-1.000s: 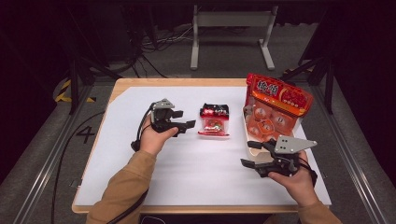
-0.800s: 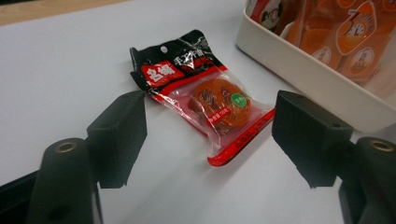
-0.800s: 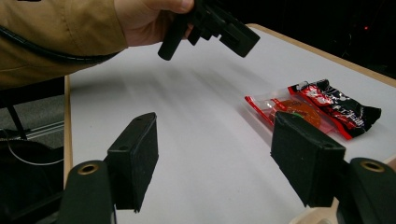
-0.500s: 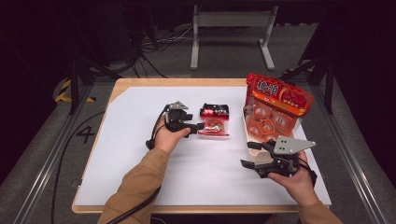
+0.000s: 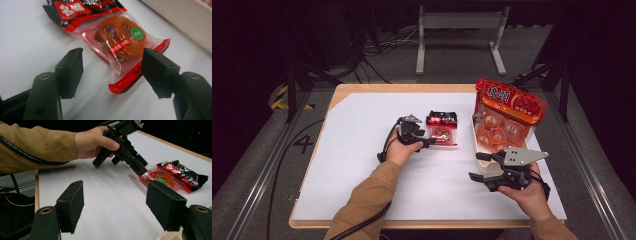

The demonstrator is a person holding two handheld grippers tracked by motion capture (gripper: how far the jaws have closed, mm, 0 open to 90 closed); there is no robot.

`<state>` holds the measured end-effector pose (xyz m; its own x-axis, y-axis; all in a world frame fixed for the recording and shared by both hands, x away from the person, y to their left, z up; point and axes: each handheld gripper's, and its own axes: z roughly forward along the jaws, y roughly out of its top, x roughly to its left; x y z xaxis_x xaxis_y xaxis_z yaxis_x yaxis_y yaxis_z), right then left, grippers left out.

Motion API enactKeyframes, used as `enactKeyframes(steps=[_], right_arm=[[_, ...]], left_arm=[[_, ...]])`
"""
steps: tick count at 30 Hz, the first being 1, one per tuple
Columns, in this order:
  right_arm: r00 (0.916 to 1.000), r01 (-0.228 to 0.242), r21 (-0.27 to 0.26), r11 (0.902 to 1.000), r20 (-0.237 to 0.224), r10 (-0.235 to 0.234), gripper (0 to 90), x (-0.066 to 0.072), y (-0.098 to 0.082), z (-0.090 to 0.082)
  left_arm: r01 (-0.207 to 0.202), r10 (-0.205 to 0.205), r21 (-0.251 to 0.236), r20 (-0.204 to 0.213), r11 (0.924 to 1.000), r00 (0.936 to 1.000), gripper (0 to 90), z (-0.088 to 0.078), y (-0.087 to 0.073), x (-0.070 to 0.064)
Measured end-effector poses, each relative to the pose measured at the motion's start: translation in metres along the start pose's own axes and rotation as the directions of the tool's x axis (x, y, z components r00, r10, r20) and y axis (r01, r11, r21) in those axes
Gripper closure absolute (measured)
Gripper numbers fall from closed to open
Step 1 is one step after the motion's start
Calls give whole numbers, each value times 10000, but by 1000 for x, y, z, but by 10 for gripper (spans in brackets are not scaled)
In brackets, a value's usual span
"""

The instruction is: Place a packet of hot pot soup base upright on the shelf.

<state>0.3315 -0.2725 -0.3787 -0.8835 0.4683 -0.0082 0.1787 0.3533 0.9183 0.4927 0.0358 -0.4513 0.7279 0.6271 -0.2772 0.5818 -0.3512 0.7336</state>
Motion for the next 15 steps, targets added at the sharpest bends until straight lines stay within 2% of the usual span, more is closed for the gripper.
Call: enactKeyframes(steps=[4, 12, 15], right_arm=[[10000, -31, 41, 10000, -35, 31, 315, 0, -1, 1], [10000, 27, 75, 10000, -81, -27, 315, 1, -1, 3], [10000, 47, 81, 10000, -83, -46, 315, 1, -1, 3]], left_arm=[[68, -69, -47, -45, 10000, 10000, 425, 2, -1, 1], [-606, 611, 206, -251, 9980, 9978, 601, 5, 0, -7], [-836, 843, 303, -198, 9960, 9962, 742, 5, -1, -9]])
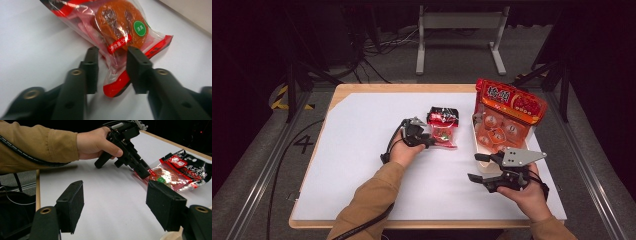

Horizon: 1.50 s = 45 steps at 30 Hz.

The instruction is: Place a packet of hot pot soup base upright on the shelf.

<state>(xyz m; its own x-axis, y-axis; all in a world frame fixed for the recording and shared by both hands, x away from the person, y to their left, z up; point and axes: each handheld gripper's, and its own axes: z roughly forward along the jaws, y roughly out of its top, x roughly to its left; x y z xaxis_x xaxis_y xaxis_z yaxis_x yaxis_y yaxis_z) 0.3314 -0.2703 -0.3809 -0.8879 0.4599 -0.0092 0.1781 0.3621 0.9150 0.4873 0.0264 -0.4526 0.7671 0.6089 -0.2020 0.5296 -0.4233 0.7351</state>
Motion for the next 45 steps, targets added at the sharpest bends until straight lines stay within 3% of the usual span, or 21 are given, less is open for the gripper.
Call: enactKeyframes(steps=[9, 16, 22, 24, 30, 35, 41, 45], right_arm=[[10000, -46, -13, 10000, 12, 46, 315, -1, -1, 0], [9998, -167, -81, 9998, 112, 168, 315, -3, 0, -1], [9994, -233, -30, 9997, 267, 234, 334, -4, 2, -1], [9992, -278, -66, 9996, 289, 280, 338, -4, 3, -1], [9969, -582, -371, 9976, 508, 600, 378, -10, 7, -4], [9947, -600, -785, 9951, 792, 663, 384, -14, 16, -3], [9911, -1005, -723, 9923, 804, 1062, 386, -19, 29, 4], [9880, -1335, -1070, 9853, 629, 1407, 378, -25, 40, 9]], left_arm=[[-506, 497, -171, -474, 9986, 9976, 870, -3, -3, -8], [-696, 659, -495, -738, 9963, 9951, 894, -11, -7, -13], [-1260, 1180, -769, -1011, 9890, 9879, 900, -32, -8, -22], [-1266, 1179, -860, -996, 9882, 9880, 900, -35, -9, -24], [-1753, 1665, -1022, -897, 9792, 9820, 900, -61, -10, -35], [-2199, 2105, -1349, -806, 9661, 9743, 900, -86, -14, -47], [-2566, 2503, -1796, -575, 9497, 9665, 900, -108, -18, -62], [-2804, 2773, -2103, -449, 9366, 9597, 900, -122, -21, -71]])
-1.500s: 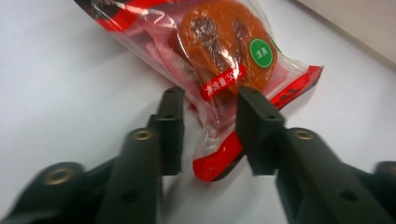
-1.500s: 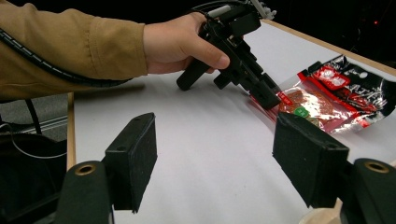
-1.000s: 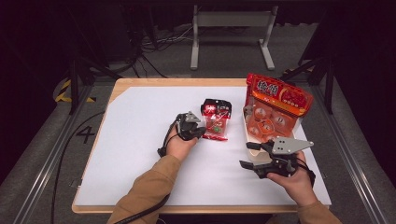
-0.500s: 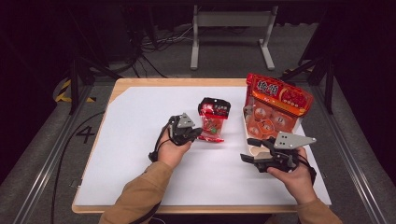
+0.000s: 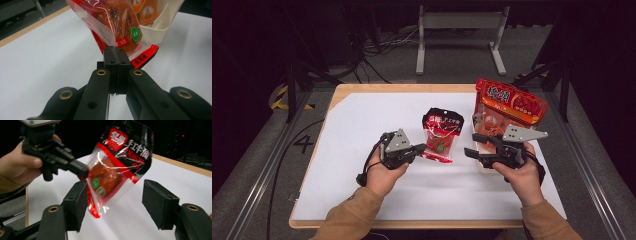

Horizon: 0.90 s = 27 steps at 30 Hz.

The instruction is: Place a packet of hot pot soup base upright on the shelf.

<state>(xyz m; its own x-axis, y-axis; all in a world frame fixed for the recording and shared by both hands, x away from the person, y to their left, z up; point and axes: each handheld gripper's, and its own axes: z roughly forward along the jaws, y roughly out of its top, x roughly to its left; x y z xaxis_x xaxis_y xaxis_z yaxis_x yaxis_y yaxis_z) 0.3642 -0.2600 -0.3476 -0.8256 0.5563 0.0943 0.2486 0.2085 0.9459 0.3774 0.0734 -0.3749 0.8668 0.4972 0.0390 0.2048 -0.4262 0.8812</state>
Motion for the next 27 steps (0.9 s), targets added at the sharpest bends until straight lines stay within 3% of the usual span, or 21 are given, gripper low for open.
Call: enactKeyframes(steps=[4, 10, 13, 17, 24, 27], right_arm=[[9999, -127, -35, 9999, -91, 126, 369, -1, 5, 5], [9949, -833, -49, 9965, -578, 829, 369, 0, 14, 16], [9874, -1134, 8, 9936, -1109, 1127, 362, 1, 17, 23], [9831, -1225, 156, 9923, -1355, 1235, 354, 2, 17, 31], [9651, -1549, 450, 9869, -2066, 1609, 371, 5, 18, 42], [9625, -1547, 482, 9868, -2180, 1615, 397, 7, 19, 43]], left_arm=[[-155, 159, -276, 121, 9995, 9998, 900, -10, 1, -9], [-35, 62, -578, 455, 9983, 9989, 900, -19, -2, -16], [-60, 91, -655, 471, 9978, 9988, 900, -20, -3, -18], [-176, 219, -732, 590, 9972, 9980, 900, -21, -2, -22], [-418, 492, -1027, 706, 9938, 9963, 900, -23, 6, -32], [-451, 532, -1076, 731, 9932, 9959, 900, -24, 7, -34]])
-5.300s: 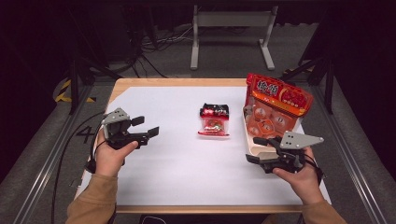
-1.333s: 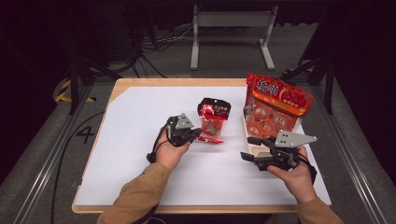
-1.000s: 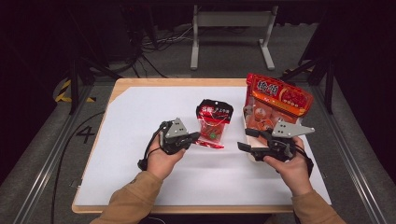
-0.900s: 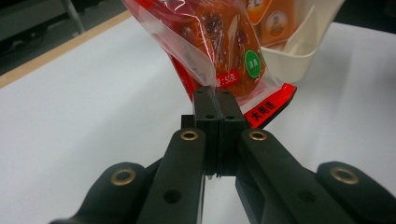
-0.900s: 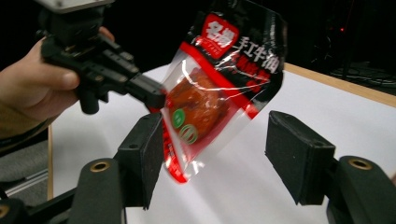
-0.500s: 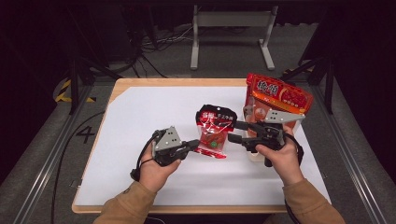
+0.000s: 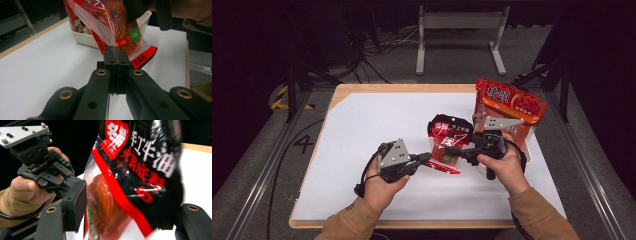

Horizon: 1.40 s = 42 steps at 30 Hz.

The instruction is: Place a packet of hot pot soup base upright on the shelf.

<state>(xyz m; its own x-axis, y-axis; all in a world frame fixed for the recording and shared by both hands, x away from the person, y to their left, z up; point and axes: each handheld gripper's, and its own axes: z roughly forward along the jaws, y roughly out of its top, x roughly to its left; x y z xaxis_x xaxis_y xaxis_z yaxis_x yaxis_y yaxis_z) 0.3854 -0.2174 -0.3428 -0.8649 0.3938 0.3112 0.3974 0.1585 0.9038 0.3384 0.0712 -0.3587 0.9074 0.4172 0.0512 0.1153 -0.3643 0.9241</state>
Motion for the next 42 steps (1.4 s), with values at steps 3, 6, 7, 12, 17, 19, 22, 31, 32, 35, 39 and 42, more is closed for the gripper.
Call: enactKeyframes(steps=[3, 6, 7, 12, 17, 19, 22, 31, 32, 35, 39, 42], right_arm=[[9997, -101, 57, 9999, -205, 102, 461, 2, 2, 0], [9984, -343, 396, 9986, -440, 361, 553, 2, 3, 1], [9981, -337, 539, 9980, -489, 364, 587, 2, 4, 1], [9967, -140, 689, 9975, -786, 194, 650, 2, 6, 1], [9963, 174, 779, 9968, -850, -108, 684, 3, 9, -1], [9964, 282, 789, 9965, -815, -217, 687, 4, 9, -2], [9950, 771, 850, 9934, -697, -712, 696, 8, 13, -4], [9860, 1666, 949, 9814, -86, -1666, 698, 10, 26, -28], [9848, 1731, 961, 9802, -39, -1735, 698, 10, 27, -31], [9836, 1787, 931, 9795, 81, -1802, 698, 9, 28, -37], [9783, 2015, 979, 9746, 287, -2052, 697, 7, 30, -52], [9735, 2170, 1072, 9703, 494, -2232, 697, 5, 31, -61]], left_arm=[[23, -23, -46, 2, 10000, 10000, 900, 0, 0, -1], [147, -147, -18, 31, 9999, 9999, 900, 1, -2, 0], [113, -113, 11, 13, 9999, 9999, 900, 1, -2, 1], [159, -159, 4, 41, 9999, 9999, 899, 2, -3, 2], [268, -267, -51, 158, 9996, 9995, 862, 5, -6, 5], [239, -238, -50, 185, 9997, 9995, 854, 5, -6, 6], [303, -304, 80, 83, 9995, 9995, 775, 7, -7, 7], [733, -732, 505, -29, 9960, 9973, 503, 1, -17, 18], [793, -791, 541, -72, 9954, 9968, 498, -1, -18, 19], [841, -834, 549, -159, 9949, 9964, 500, -5, -20, 22], [953, -933, 605, -355, 9936, 9950, 493, -15, -23, 28], [1065, -1039, 629, -433, 9923, 9936, 487, -20, -25, 31]])
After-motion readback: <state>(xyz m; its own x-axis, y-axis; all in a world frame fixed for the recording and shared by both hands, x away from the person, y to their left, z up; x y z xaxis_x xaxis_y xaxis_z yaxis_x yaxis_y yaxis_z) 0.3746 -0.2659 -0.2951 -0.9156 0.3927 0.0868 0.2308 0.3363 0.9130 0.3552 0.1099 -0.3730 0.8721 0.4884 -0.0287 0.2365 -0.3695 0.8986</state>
